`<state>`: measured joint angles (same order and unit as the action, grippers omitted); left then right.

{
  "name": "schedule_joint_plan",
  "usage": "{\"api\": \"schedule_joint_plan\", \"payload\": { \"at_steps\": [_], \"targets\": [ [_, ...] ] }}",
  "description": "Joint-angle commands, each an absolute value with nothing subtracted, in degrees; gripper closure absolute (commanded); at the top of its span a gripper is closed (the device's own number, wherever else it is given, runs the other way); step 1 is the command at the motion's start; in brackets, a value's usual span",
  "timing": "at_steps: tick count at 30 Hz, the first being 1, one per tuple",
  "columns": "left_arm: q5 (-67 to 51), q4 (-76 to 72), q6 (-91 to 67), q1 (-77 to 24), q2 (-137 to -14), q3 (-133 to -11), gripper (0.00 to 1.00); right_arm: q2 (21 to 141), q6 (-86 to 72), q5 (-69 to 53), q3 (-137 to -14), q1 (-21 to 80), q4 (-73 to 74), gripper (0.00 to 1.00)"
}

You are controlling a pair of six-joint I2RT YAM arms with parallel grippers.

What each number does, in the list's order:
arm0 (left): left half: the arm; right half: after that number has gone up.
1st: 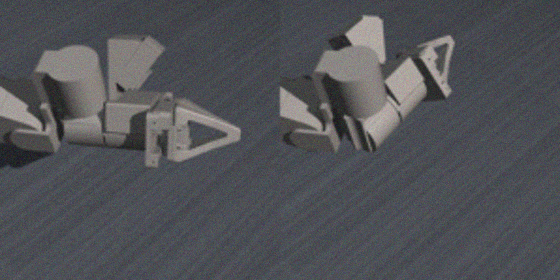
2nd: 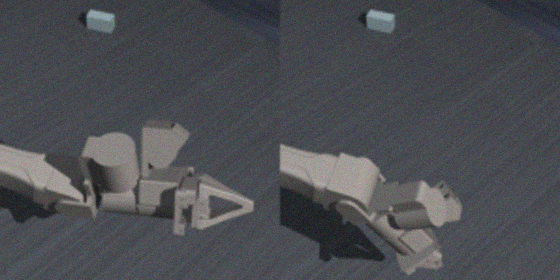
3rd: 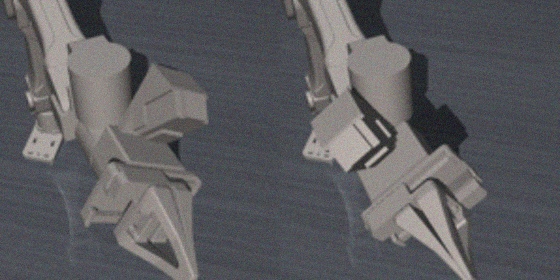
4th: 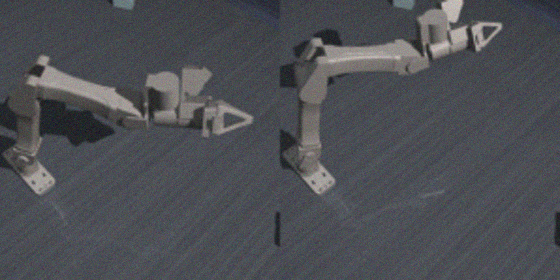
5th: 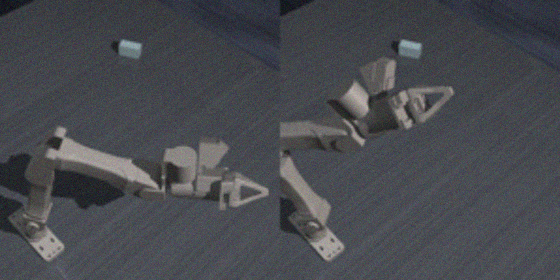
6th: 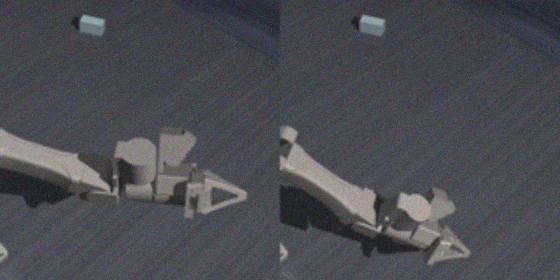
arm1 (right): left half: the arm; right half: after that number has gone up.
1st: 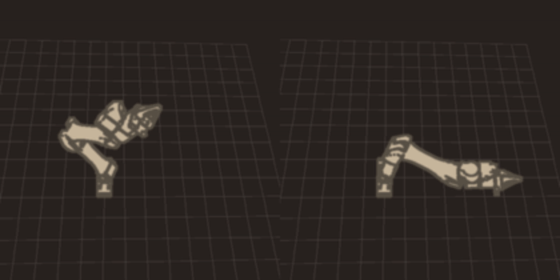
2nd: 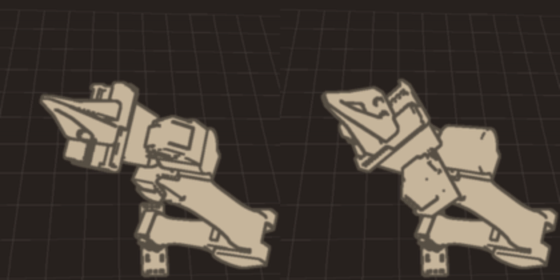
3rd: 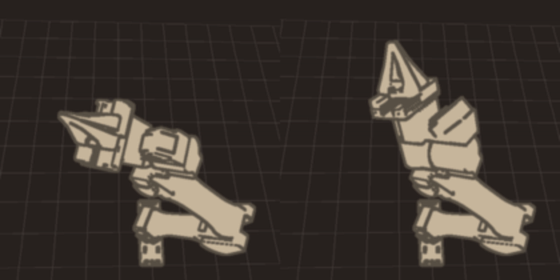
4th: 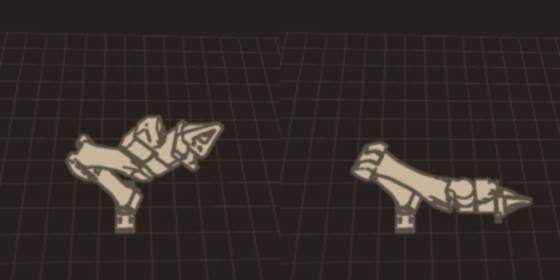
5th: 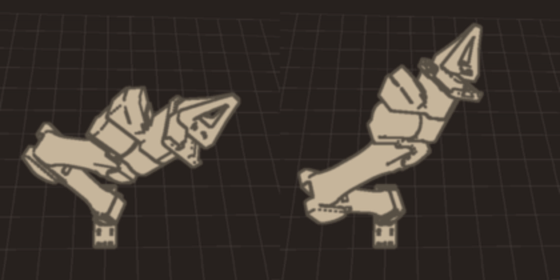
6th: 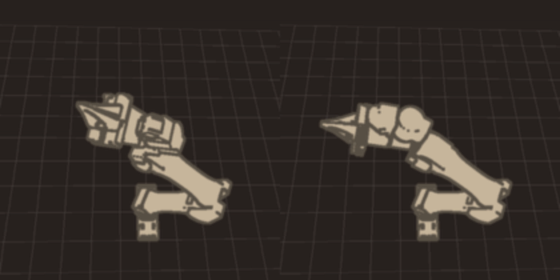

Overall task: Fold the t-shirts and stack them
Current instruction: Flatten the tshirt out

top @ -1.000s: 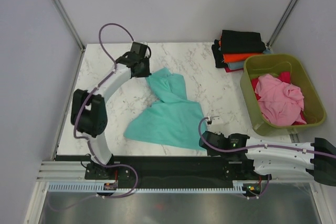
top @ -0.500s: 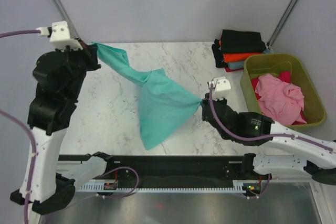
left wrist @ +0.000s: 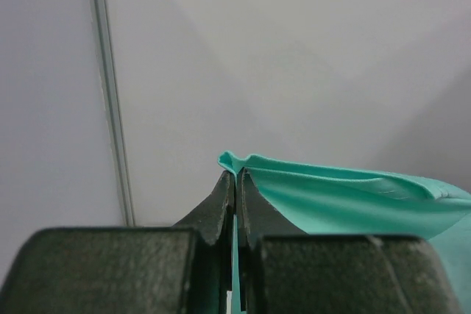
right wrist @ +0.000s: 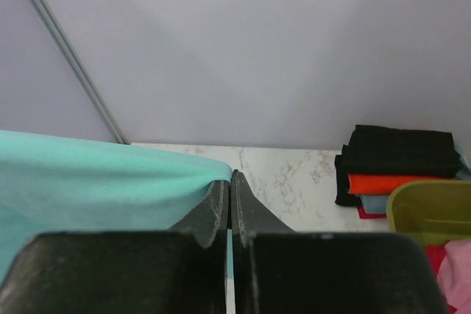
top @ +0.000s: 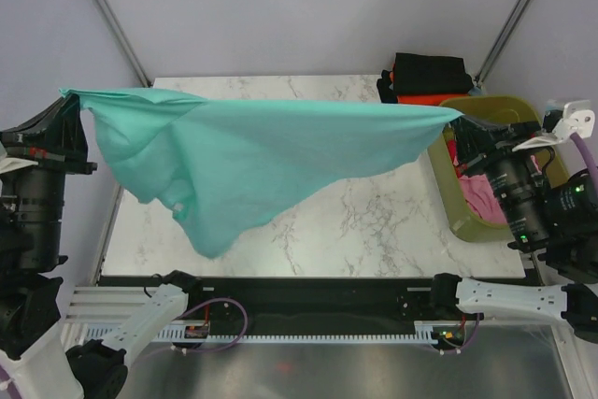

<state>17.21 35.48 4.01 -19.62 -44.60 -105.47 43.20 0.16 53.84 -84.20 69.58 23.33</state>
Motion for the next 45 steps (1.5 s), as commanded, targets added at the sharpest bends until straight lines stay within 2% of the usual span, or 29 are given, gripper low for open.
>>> {"api": "schedule_joint_plan", "payload": {
  "at_steps": [1,5,11,13,17,18,19,21,22,24,25,26,27,28,29,32,37,40,45],
  "targets": [
    [17.84,32.78,9.23,-19.51,-46.93,-106.52,0.98,44.82,6.42,56.42,-83.41,69.52,20.57,1.00],
    [16.09,29.89,9.84,-19.42,-45.09,-105.04,0.98,40.97,9.04,55.03,-79.38,69.52,15.92,1.00],
    [3.79,24.53,13.53,-19.51,-43.59,-102.30,0.98,40.68,15.20,40.26,-79.19,69.43,14.50,1.00],
    [2.63,24.00,14.15,-19.51,-45.17,-103.18,0.98,42.96,16.52,45.05,-79.71,69.43,12.05,1.00],
    [6.15,29.34,15.64,-19.86,-57.45,-110.28,0.98,58.65,26.16,58.75,-85.06,68.21,6.44,1.00],
    [5.63,30.57,15.64,-19.86,-64.18,-114.04,0.98,61.67,25.58,57.75,-86.64,65.59,6.76,1.00],
    [5.19,31.89,15.99,-19.86,-67.47,-115.73,0.98,64.74,22.44,55.39,-89.01,56.52,10.25,1.00],
    [4.92,35.15,15.47,-18.64,-77.80,-120.03,0.98,73.10,10.23,40.14,-94.38,44.18,17.63,1.00],
    [3.27,36.03,13.55,-17.50,-81.09,-121.28,0.98,76.43,6.54,35.29,-95.87,33.25,19.93,1.00],
    [-2.43,39.10,10.65,-12.32,-88.65,-123.74,0.98,88.29,1.95,29.89,-100.27,27.79,23.54,1.00],
    [-5.85,40.59,6.89,-8.65,-97.03,-124.88,0.98,92.16,1.85,29.80,-101.33,26.29,24.42,0.93],
    [-9.63,42.35,4.77,-7.05,-100.95,-125.41,0.95,99.85,1.76,29.62,-104.82,26.19,26.17,0.67],
    [-13.24,45.15,2.22,-5.99,-108.82,-126.99,0.82,103.50,1.32,28.84,-106.33,26.19,29.32,0.30],
    [-13.79,45.70,1.41,-4.76,-111.42,-126.65,0.41,109.36,0.62,29.00,-107.65,26.10,30.40,0.02],
    [-14.67,45.62,0.54,-4.05,-113.62,-124.91,0.27,111.42,0.18,29.00,-109.06,26.02,31.54,0.02],
    [-16.35,45.18,-1.84,-3.16,-118.30,-121.57,0.06,113.82,-1.93,26.55,-106.98,26.02,30.94,0.02],
    [-10.55,43.51,-3.69,-3.08,-115.50,-117.17,0.05,106.46,-4.30,24.00,-96.44,26.02,26.55,0.02],
    [-6.96,42.55,-5.70,-3.34,-109.88,-111.46,0.05,101.80,-6.67,24.86,-89.95,26.02,25.14,0.02],
    [-6.68,37.19,-12.99,-5.44,-97.15,-92.06,0.08,96.86,-10.89,20.66,-80.17,25.93,21.19,0.02]
  ]
}}
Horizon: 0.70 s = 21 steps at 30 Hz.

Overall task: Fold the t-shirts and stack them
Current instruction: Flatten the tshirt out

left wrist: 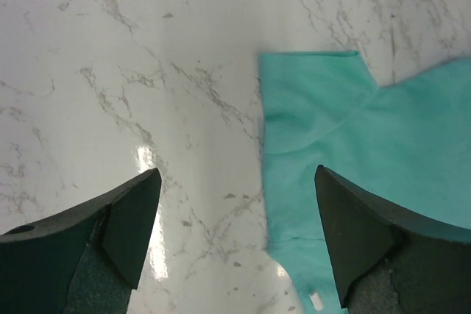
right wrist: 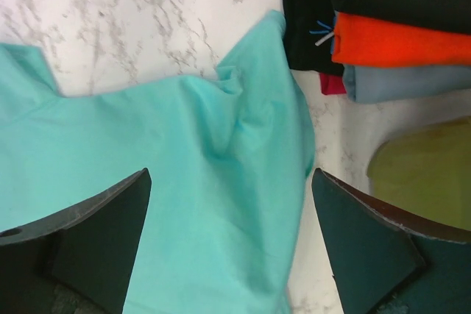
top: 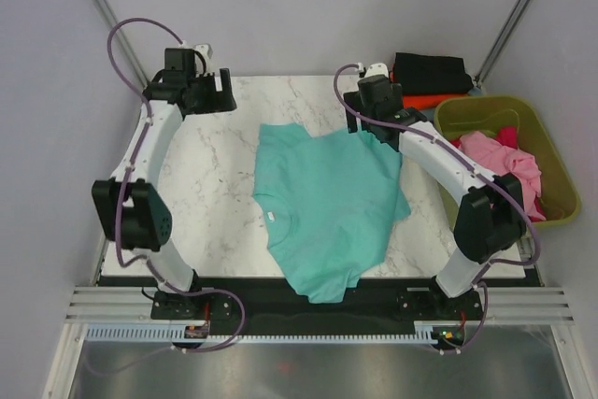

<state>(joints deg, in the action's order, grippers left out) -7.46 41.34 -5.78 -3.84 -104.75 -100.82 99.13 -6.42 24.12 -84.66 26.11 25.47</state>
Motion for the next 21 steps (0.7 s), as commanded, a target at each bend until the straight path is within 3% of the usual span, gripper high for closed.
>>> {"api": "schedule_joint_plan", "payload": {
  "at_steps": [1,2,6,17,21],
  "targets": [
    [-7.20,35.44,-13.62,-7.36,-95.55,-88.45,0.08,95.99,-11.59,19.26,-77.72,26.01,20.66,0.02],
    [-8.25,31.77,-14.06,-8.43,-94.49,-82.50,0.08,95.54,-12.73,17.42,-76.48,26.02,19.52,0.02],
    [-7.12,29.71,-16.69,-13.70,-97.10,-77.61,0.08,93.87,-14.85,12.92,-71.90,26.02,17.67,0.02],
    [-2.29,25.75,-18.63,-16.96,-111.96,-82.09,0.11,83.68,-16.43,8.17,-61.27,26.02,15.64,0.02],
    [-2.72,25.58,-17.93,-16.96,-115.22,-83.84,0.17,79.72,-15.65,8.61,-58.36,26.02,15.64,0.02]
  ]
}}
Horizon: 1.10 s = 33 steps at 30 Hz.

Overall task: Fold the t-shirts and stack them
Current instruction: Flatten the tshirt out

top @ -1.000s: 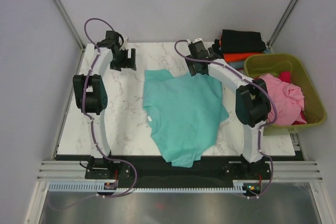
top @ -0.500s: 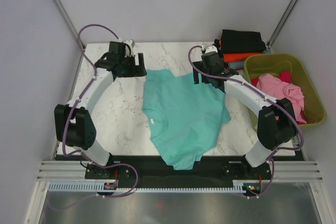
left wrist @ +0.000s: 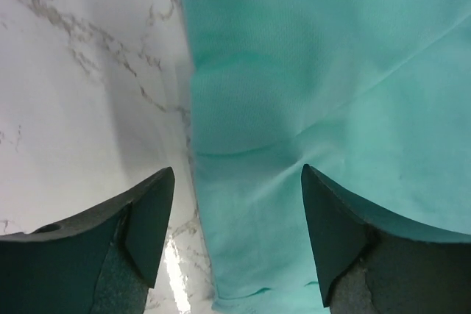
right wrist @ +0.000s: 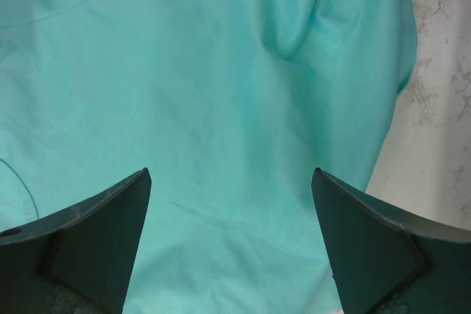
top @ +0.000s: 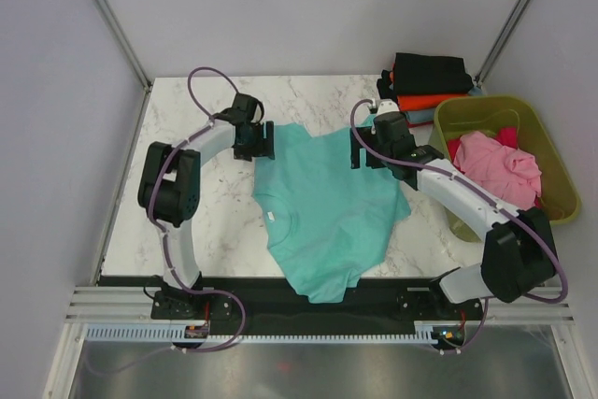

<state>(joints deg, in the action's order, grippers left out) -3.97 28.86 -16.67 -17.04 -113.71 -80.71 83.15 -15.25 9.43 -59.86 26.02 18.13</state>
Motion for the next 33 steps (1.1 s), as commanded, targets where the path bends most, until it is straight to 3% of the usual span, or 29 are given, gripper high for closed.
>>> {"api": "schedule_joint_plan", "payload": {
  "at_steps": [1,2,4,6,8,9,14,17,20,21,23,33],
  "targets": [
    [-3.16,25.23,-17.93,-16.96,-115.92,-84.20,0.25,78.50,-15.64,8.61,-57.66,26.02,15.73,0.02],
    [-4.21,25.05,-18.02,-16.96,-116.36,-84.29,0.30,78.05,-15.56,8.61,-57.31,26.02,15.73,0.02],
    [-5.53,24.18,-18.37,-16.96,-117.68,-84.29,0.54,77.34,-15.56,8.70,-56.78,26.02,15.73,0.02],
    [-6.06,24.26,-18.28,-17.14,-118.56,-84.64,0.69,77.60,-15.38,8.53,-56.78,26.01,15.73,0.02],
    [-3.80,26.09,-17.23,-17.05,-118.65,-85.86,0.92,77.87,-15.38,8.61,-56.95,26.02,15.82,0.02],
    [-1.87,27.50,-15.40,-16.96,-118.57,-86.91,0.98,77.87,-15.38,8.53,-56.95,26.02,15.91,0.02],
    [17.89,35.85,-2.04,-12.93,-118.65,-101.40,0.98,76.73,-15.91,6.60,-56.60,26.02,16.00,0.02],
    [20.73,37.44,6.40,-9.50,-122.68,-113.00,0.98,76.73,-16.70,4.75,-56.43,26.02,16.00,0.02],
    [23.81,39.02,12.21,-8.44,-130.21,-124.25,0.82,77.34,-17.31,3.43,-56.34,26.02,16.00,0.02],
    [23.64,39.55,10.65,-7.83,-130.95,-125.76,0.32,77.60,-17.40,3.17,-56.25,26.02,16.00,0.02],
    [22.16,39.99,6.18,-7.56,-131.57,-125.95,0.01,77.52,-17.84,2.55,-55.99,26.02,16.00,0.02],
    [18.20,44.12,-3.24,-7.21,-121.83,-116.47,0.00,78.30,-20.12,0.62,-53.88,26.19,15.21,0.02]
  ]
}}
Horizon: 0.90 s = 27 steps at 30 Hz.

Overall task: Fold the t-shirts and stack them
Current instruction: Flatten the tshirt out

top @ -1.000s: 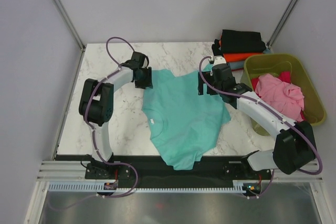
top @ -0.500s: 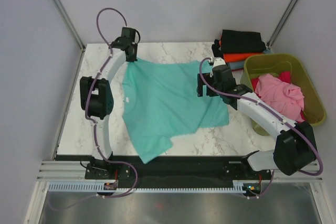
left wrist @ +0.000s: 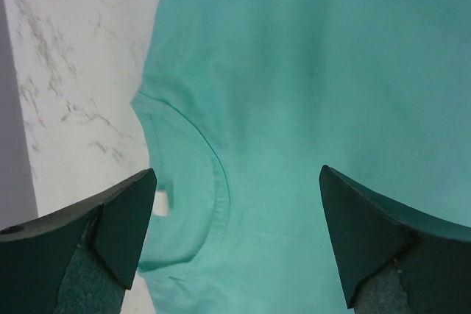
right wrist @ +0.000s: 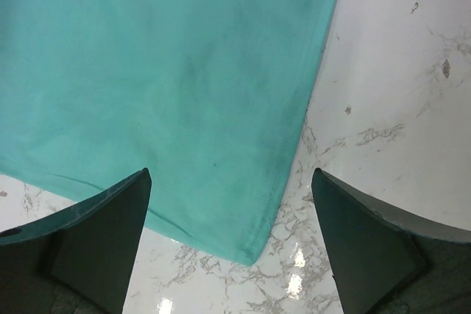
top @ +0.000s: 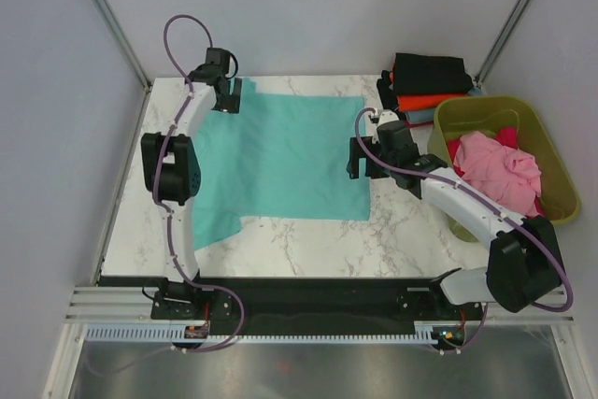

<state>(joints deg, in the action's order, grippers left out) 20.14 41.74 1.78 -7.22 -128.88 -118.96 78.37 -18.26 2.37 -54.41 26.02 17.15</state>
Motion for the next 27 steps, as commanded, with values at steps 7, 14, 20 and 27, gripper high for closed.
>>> {"api": "schedule_joint_plan", "payload": {
  "at_steps": [7,14,20,27],
  "targets": [
    [13.62,43.25,-17.39,-7.12,-100.22,-88.49,0.05,77.35,-26.26,4.56,-47.47,27.25,13.90,0.02],
    [14.68,41.22,-32.13,-8.26,-65.30,-58.39,0.19,71.46,-29.53,2.55,-40.87,29.00,10.72,0.02],
    [4.94,38.32,-47.52,-8.44,-49.49,-40.71,0.16,69.52,-31.46,2.11,-36.83,30.32,7.91,0.02],
    [16.60,44.73,-56.16,-22.83,-48.51,-33.05,0.16,69.70,-32.87,0.97,-34.46,30.76,7.47,0.02]
  ]
}}
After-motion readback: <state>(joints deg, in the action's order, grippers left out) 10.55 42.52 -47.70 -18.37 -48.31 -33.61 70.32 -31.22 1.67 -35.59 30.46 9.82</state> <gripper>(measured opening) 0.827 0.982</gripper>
